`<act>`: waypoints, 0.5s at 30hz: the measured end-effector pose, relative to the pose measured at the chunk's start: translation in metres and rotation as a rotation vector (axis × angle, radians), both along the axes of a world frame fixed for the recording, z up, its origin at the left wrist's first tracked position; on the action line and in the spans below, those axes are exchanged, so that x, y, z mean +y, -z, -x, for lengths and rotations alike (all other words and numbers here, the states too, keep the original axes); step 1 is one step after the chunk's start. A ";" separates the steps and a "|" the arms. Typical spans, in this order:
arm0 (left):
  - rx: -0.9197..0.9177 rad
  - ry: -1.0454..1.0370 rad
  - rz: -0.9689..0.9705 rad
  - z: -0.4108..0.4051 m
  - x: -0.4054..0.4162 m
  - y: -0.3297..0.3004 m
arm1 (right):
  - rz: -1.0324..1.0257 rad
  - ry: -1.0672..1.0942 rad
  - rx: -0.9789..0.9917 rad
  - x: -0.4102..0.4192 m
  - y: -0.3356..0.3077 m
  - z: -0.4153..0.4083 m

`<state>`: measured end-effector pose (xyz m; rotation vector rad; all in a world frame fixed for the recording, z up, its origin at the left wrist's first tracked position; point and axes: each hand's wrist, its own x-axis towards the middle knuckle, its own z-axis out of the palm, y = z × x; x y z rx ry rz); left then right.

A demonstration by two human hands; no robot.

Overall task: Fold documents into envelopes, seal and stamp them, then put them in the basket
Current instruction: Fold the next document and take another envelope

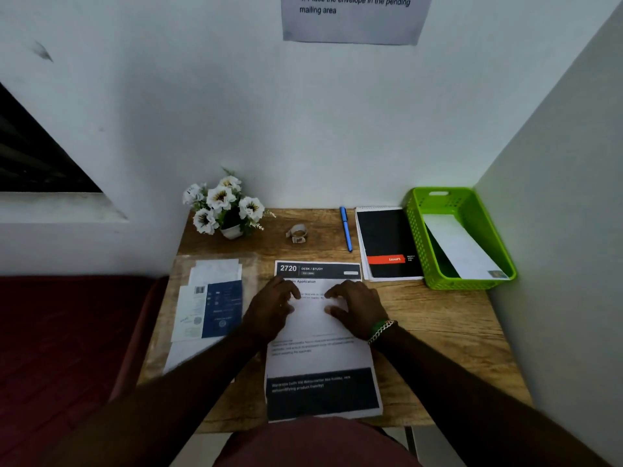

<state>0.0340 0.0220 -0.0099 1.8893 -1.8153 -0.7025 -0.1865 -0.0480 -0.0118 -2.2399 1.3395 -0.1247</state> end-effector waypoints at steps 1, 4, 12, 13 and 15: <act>0.063 -0.010 0.033 -0.001 0.000 -0.003 | 0.024 0.000 -0.029 0.001 -0.002 0.000; 0.200 -0.039 0.107 -0.001 -0.005 -0.020 | 0.047 -0.001 -0.093 -0.004 -0.014 -0.002; -0.141 0.097 0.335 0.014 -0.039 -0.072 | 0.192 -0.017 -0.171 -0.028 -0.062 -0.020; -0.171 0.065 0.350 0.019 -0.041 -0.076 | 0.215 -0.012 -0.183 -0.031 -0.065 -0.021; -0.198 0.007 0.345 0.022 -0.045 -0.083 | 0.243 0.000 -0.199 -0.037 -0.070 -0.019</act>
